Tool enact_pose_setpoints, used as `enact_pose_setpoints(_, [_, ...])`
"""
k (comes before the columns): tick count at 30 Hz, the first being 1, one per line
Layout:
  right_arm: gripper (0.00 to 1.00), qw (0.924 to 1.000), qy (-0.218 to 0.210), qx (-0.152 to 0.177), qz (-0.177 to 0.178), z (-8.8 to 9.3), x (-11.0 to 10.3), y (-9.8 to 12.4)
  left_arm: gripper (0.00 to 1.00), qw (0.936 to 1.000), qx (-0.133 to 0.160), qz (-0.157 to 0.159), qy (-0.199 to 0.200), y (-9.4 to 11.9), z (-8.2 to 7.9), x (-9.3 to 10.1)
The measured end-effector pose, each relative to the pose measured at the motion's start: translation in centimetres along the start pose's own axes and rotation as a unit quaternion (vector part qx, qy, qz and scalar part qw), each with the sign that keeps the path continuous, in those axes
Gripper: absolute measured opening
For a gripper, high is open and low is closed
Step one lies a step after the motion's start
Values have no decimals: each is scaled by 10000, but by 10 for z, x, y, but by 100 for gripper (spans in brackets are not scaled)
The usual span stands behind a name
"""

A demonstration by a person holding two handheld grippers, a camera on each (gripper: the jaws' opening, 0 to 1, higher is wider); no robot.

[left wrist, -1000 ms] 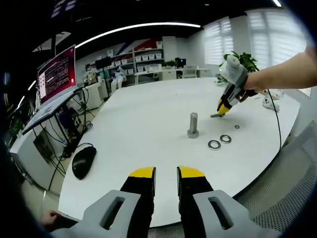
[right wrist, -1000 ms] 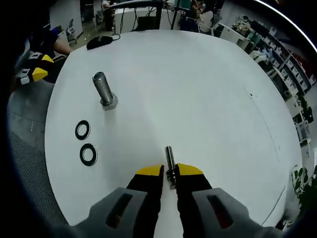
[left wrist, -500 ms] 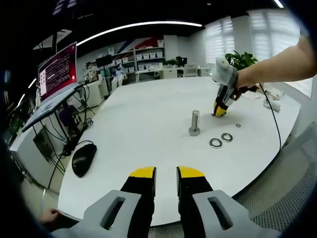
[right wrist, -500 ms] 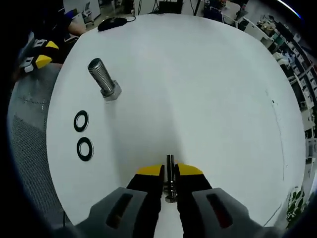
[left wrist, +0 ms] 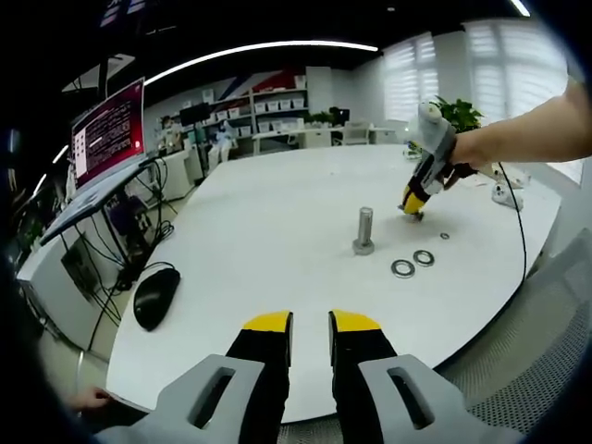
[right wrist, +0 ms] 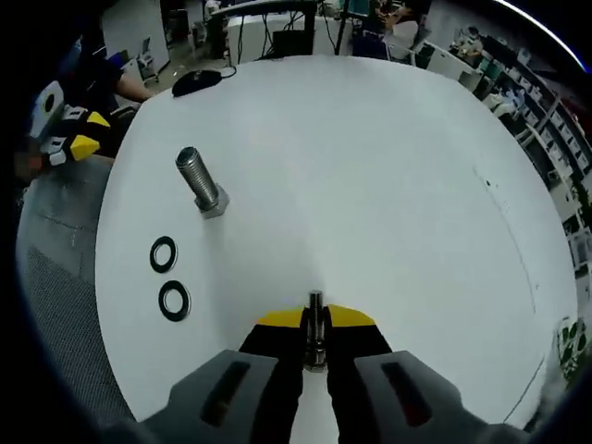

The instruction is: Place the washer onto the threaded stud by aligning its center hole with the stud, sliding it down to the base, and recovering from edge contact or off-axis alignment until the washer reaches the visible bottom stop.

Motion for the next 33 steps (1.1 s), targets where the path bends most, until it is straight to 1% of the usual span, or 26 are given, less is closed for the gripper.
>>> enact_pose_setpoints(2, [8, 9997, -175, 186, 66, 2, -1, 4, 13, 10000, 3, -4, 4, 0, 0, 0])
enact_pose_setpoints(3, [8, 9992, -229, 317, 121, 3, -1, 7, 13, 10000, 3, -3, 5, 0, 0, 0])
enact_pose_setpoints(4, [8, 9988, -274, 361, 179, 6, -2, 10, 13, 10000, -4, -4, 5, 0, 0, 0])
enact_pose_setpoints(6, [9, 9974, -308, 578, 300, 10, -5, 15, 13, 10000, 0, -2, 0, 1, 0, 1])
enact_pose_setpoints(8, [8, 9957, -445, 729, 368, 15, -8, 19, 13, 10000, -2, 3, 0, 1, 0, 1])
enact_pose_setpoints(9, [8, 9939, -529, 888, 385, 16, -9, 20, 13, 10000, -4, 1, 1, 1, 0, 1])
enact_pose_setpoints(11, [8, 9918, -631, 1020, 439, 21, -12, 23, 13, 10000, -6, -3, 5, 1, 0, 1])
enact_pose_setpoints(12, [8, 9898, -719, 1138, 476, 23, -13, 23, 13, 10000, -9, -4, 7, 1, 0, 1])
enact_pose_setpoints(14, [8, 9870, -896, 1249, 469, 28, -17, 23, 13, 10000, -7, -7, 9, 2, -1, 1])
enact_pose_setpoints(15, [8, 9869, -916, 1249, 456, 29, -18, 22, 13, 10000, -12, -7, 12, 2, -1, 1])
enact_pose_setpoints(18, [8, 9838, -1003, 1402, 490, 29, -27, 25, 13, 10000, -6, -7, 12, 2, -1, 1])
enact_pose_setpoints(22, [9, 9828, -1064, 1424, 502, 27, -32, 27, 13, 10000, -11, -13, 21, 3, -1, 1])
enact_pose_setpoints(26, [9, 9825, -1114, 1415, 476, 26, -33, 28, 13, 10000, 0, -11, 27, 3, -2, 1])
enact_pose_setpoints(33, [11, 9846, -1059, 1324, 417, 26, -32, 30, 13, 10000, 8, -13, 35, 3, -2, 1])
Point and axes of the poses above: the point that each gripper's makers call its tool centre point, and the gripper's own axes: y roughly backward along the fingers, x roughly to its right, z roughly out of its underside, the point moved 5 cm from there along y, roughly backward along the fingers, and after that the axes turned 7 degrees about -x, right-handed, at the moved point
